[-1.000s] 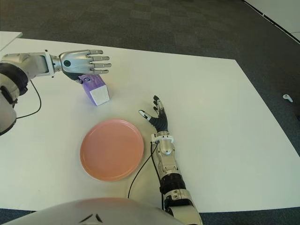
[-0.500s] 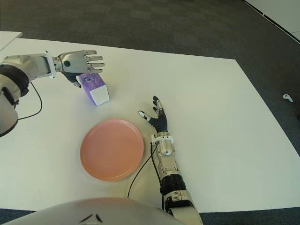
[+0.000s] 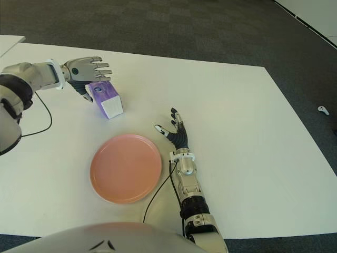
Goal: Put the tissue paper into the plate.
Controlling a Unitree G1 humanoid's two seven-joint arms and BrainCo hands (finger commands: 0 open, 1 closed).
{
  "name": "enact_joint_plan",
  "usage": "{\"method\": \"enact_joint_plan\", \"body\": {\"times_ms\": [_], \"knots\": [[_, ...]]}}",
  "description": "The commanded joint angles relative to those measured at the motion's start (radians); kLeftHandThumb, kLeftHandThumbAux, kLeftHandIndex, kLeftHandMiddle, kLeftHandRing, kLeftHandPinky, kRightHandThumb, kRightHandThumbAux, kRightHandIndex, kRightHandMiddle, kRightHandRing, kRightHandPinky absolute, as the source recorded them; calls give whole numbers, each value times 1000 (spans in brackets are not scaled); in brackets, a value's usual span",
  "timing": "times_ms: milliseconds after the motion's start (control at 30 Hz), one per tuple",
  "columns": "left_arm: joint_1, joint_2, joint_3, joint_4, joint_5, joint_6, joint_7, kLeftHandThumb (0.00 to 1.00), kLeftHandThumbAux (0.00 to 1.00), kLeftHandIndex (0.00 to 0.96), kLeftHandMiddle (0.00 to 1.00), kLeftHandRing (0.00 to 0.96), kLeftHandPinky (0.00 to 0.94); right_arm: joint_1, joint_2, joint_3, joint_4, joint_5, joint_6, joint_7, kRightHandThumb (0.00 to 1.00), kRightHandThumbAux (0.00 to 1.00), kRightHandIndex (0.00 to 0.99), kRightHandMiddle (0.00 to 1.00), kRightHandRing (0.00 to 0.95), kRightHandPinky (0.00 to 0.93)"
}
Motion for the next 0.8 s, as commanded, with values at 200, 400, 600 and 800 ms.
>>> {"method": "enact_joint_plan", "body": {"times_ms": [200, 400, 600, 800], "knots": [[24, -27, 49, 10, -56, -27, -94, 460, 151, 0, 0, 0, 0, 104, 1, 4, 122, 1, 72, 16, 108, 686, 0, 0, 0, 0], [29, -36, 83, 13, -92, -43, -123, 479, 151, 0, 0, 0, 0, 104, 5, 1, 124, 4, 72, 15, 112, 684, 0, 0, 0, 0], [32, -37, 78, 13, -89, -51, -94, 491, 152, 0, 0, 0, 0, 106, 11, 0, 120, 3, 78, 7, 119, 674, 0, 0, 0, 0], [34, -42, 64, 14, -76, -40, -56, 506, 152, 0, 0, 0, 0, 107, 16, 0, 119, 1, 82, -4, 129, 667, 0, 0, 0, 0]]}}
